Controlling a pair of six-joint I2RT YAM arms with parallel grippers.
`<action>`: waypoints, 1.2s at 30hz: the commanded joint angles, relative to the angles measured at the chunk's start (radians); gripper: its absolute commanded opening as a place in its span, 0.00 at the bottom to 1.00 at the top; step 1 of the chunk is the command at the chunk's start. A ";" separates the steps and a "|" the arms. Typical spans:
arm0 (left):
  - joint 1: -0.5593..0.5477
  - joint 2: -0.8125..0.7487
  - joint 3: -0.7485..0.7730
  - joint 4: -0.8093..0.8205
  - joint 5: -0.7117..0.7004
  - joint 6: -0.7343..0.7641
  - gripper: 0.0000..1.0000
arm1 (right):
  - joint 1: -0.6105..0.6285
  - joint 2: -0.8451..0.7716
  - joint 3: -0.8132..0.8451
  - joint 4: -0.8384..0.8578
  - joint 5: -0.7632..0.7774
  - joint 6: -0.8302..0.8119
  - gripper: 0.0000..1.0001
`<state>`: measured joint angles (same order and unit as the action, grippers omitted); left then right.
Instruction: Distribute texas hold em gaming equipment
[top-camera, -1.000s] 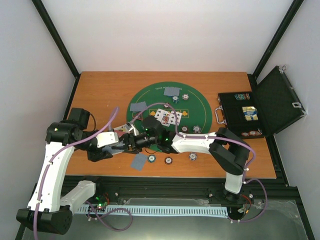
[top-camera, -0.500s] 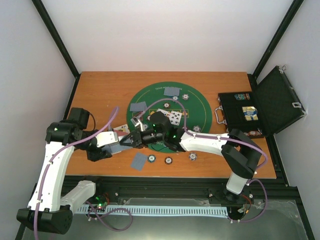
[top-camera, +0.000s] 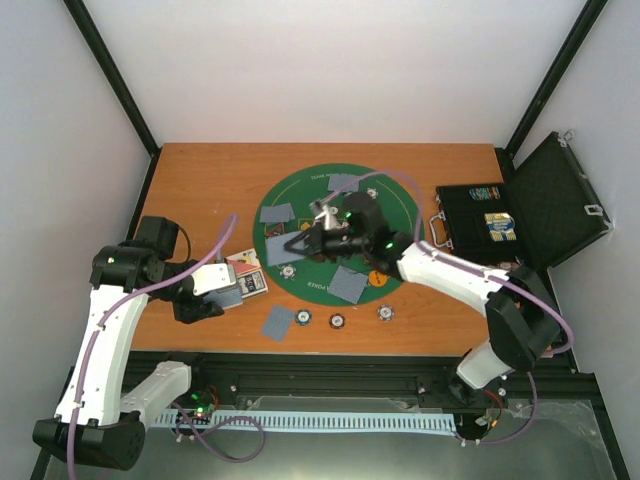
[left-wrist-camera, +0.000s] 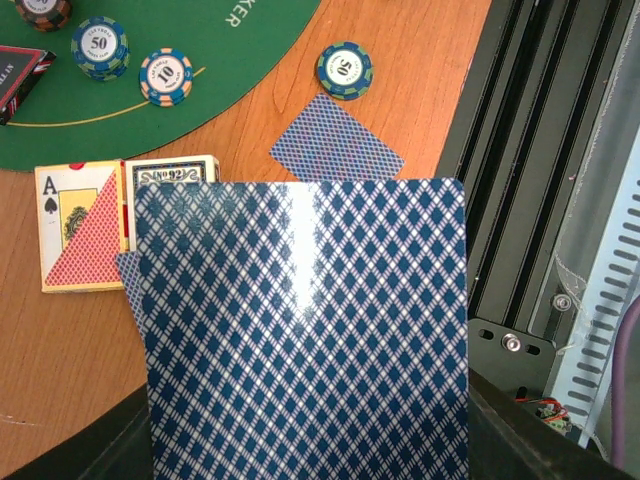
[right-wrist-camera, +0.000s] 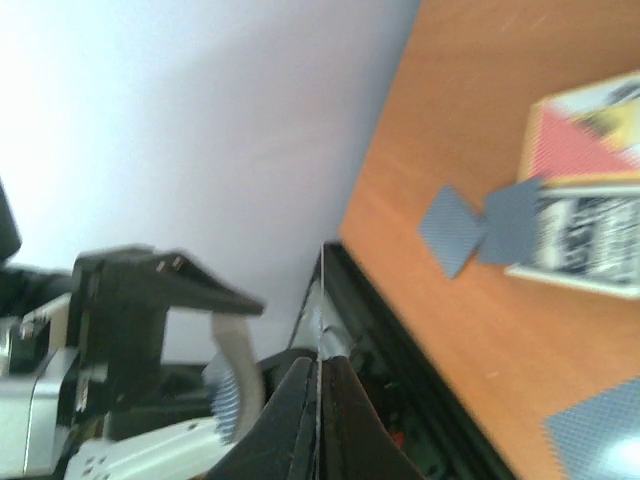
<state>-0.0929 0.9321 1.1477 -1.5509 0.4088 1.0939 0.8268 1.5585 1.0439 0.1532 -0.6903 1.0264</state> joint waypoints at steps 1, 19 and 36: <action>-0.003 -0.012 0.026 -0.018 0.021 0.005 0.01 | -0.209 -0.043 0.030 -0.248 -0.010 -0.188 0.03; -0.003 0.003 0.035 -0.017 0.030 0.000 0.01 | -0.580 0.487 0.478 -0.754 0.138 -0.624 0.03; -0.003 -0.005 0.042 -0.027 0.036 0.002 0.01 | -0.595 0.290 0.464 -0.856 0.389 -0.657 0.67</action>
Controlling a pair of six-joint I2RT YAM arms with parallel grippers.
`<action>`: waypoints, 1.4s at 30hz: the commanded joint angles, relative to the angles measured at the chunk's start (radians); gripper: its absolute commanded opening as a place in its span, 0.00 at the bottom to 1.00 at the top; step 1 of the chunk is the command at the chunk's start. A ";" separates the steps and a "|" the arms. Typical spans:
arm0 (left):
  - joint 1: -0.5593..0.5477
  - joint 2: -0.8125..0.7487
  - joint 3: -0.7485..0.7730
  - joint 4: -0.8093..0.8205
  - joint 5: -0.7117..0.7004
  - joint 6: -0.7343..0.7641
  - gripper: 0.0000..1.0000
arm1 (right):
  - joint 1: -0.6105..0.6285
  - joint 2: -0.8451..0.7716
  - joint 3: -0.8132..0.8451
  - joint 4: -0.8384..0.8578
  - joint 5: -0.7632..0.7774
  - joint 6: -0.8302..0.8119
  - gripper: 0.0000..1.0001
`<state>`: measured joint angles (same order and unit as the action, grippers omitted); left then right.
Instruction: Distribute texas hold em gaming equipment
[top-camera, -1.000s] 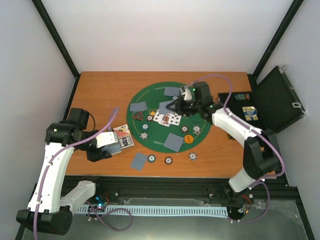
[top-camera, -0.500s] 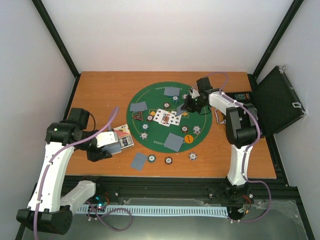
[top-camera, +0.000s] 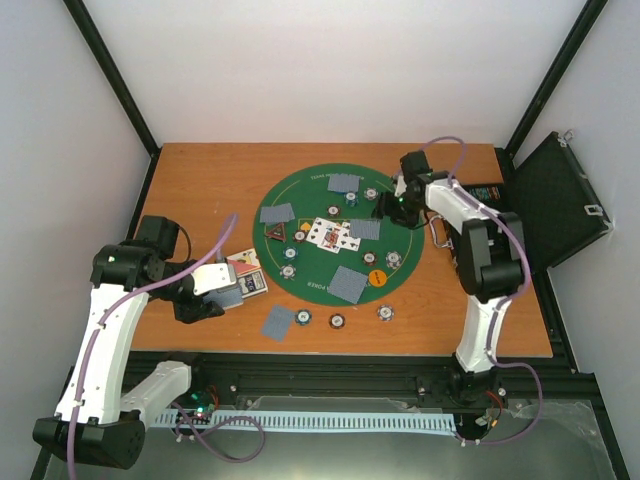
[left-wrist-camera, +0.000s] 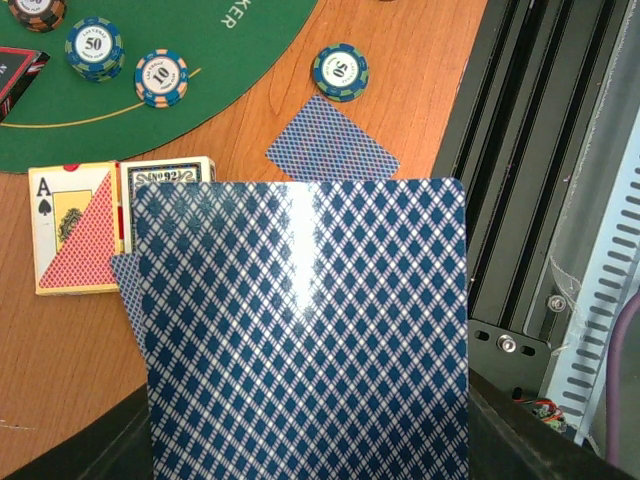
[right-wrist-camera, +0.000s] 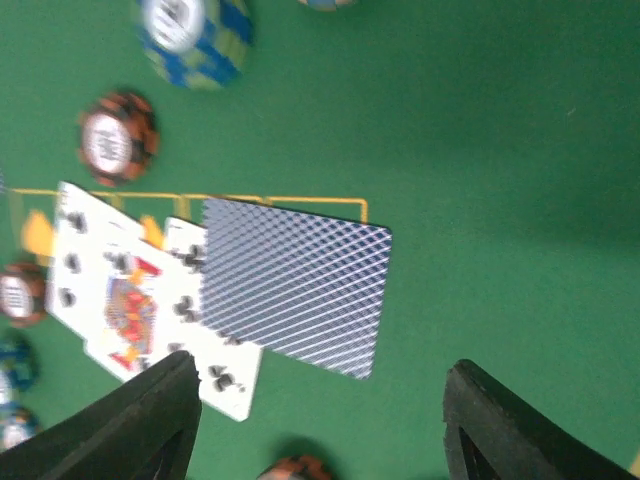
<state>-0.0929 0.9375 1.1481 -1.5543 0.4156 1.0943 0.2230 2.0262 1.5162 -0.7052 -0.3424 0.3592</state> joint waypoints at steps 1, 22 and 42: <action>-0.003 -0.010 0.042 -0.021 0.030 0.001 0.01 | 0.014 -0.217 -0.025 0.013 0.020 0.022 0.69; -0.002 0.008 0.052 -0.010 0.055 -0.016 0.01 | 0.806 -0.458 -0.473 0.984 -0.242 0.734 0.88; -0.003 0.006 0.062 -0.020 0.065 -0.016 0.01 | 0.886 -0.193 -0.300 1.098 -0.310 0.826 0.80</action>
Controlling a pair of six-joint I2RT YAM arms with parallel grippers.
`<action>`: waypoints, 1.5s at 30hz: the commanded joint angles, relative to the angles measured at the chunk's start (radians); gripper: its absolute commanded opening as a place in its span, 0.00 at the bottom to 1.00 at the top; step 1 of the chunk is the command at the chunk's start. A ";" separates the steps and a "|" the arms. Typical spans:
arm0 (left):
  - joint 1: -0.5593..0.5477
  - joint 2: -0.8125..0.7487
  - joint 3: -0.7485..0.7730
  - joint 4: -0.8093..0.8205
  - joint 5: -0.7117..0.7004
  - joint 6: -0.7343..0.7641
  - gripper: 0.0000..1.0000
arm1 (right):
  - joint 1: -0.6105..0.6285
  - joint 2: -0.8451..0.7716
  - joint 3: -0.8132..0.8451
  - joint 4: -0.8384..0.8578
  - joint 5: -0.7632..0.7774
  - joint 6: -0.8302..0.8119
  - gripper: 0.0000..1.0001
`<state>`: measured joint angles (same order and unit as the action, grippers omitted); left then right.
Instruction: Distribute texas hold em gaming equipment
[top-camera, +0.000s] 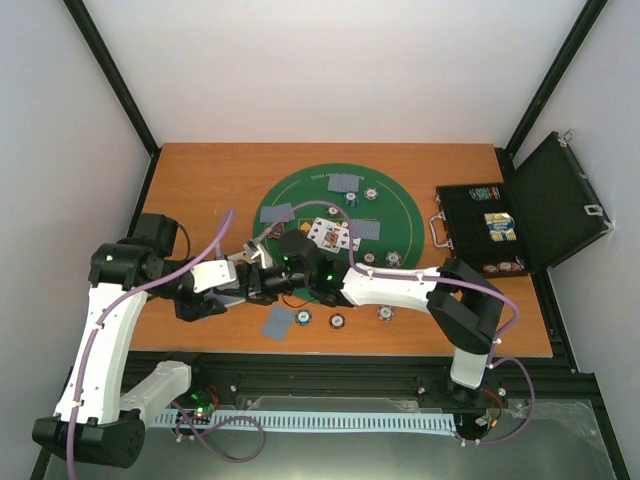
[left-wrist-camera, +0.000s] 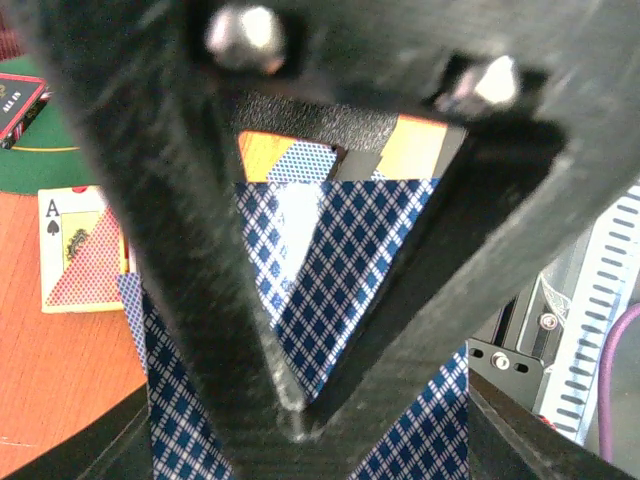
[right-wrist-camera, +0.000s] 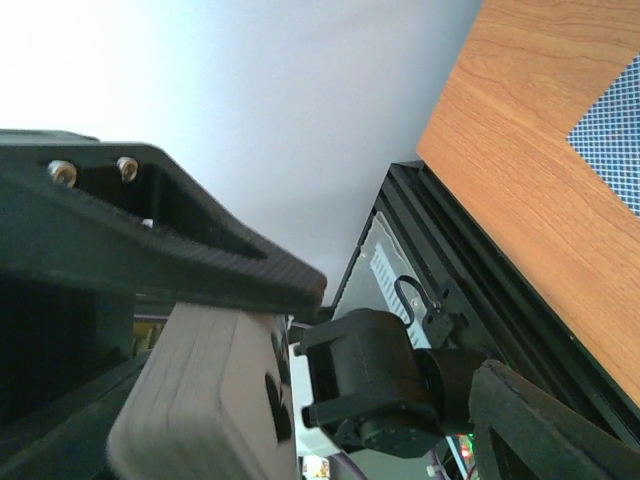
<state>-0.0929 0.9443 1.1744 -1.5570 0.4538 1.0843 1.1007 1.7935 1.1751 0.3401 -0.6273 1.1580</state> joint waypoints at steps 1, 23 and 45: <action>-0.003 -0.002 0.037 -0.017 0.024 -0.006 0.01 | 0.009 0.045 0.041 0.056 -0.028 0.028 0.79; -0.002 -0.002 0.027 -0.007 0.007 -0.004 0.01 | -0.126 -0.157 -0.151 -0.018 -0.023 -0.037 0.17; 0.023 0.040 -0.229 0.228 -0.180 -0.037 0.01 | -0.786 -0.332 -0.165 -0.573 -0.067 -0.422 0.03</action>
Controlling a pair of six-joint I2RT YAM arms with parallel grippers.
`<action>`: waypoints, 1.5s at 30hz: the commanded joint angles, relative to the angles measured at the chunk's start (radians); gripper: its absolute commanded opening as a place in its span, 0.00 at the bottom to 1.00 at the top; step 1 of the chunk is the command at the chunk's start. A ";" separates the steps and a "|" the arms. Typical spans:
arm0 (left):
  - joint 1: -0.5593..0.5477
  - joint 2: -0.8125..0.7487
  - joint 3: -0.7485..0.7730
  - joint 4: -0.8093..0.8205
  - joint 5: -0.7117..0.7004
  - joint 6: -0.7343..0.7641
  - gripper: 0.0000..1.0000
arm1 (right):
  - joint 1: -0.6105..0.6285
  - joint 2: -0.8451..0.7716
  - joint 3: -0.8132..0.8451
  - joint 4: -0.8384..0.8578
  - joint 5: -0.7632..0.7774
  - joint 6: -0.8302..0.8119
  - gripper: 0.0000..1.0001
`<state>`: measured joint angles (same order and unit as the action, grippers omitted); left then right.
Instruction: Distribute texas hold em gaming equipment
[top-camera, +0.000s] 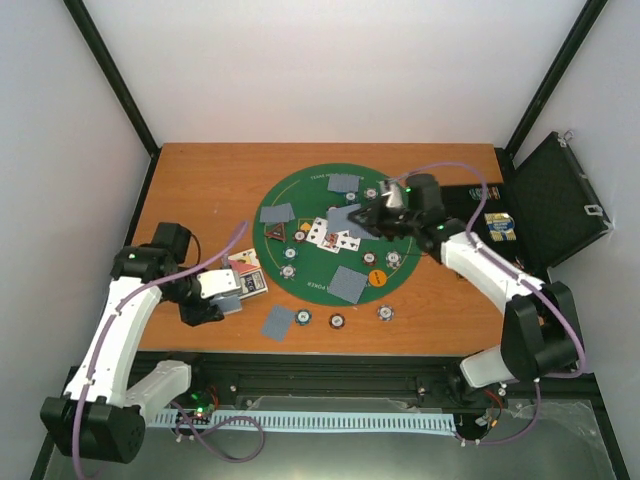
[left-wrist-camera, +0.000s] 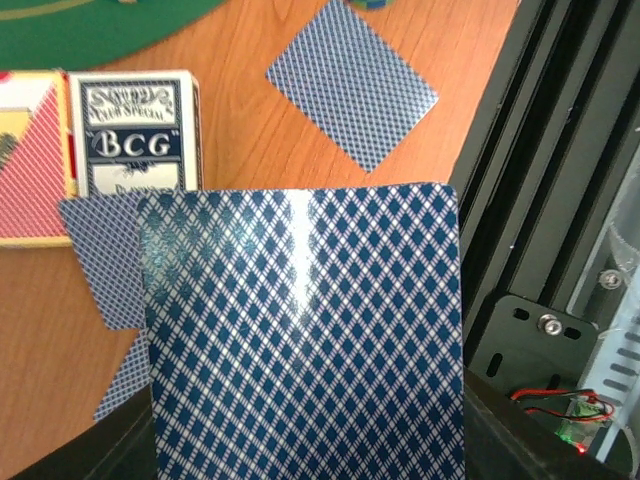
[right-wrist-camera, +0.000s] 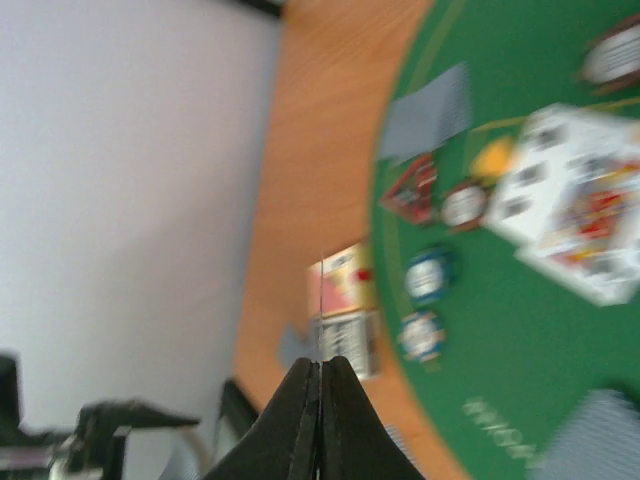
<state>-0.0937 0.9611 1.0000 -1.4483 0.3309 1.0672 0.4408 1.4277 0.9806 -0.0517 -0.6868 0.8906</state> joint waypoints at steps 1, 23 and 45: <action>0.043 0.038 -0.073 0.156 -0.057 -0.017 0.01 | -0.161 0.057 0.045 -0.214 0.002 -0.181 0.03; 0.436 0.412 -0.278 0.581 -0.112 0.186 0.01 | -0.323 0.540 0.309 -0.296 0.016 -0.335 0.03; 0.436 0.370 -0.304 0.519 -0.152 0.198 1.00 | -0.323 0.413 0.342 -0.512 0.223 -0.417 0.73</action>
<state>0.3367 1.3697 0.6830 -0.8619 0.1745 1.2404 0.1246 1.9285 1.3102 -0.5125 -0.5228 0.4866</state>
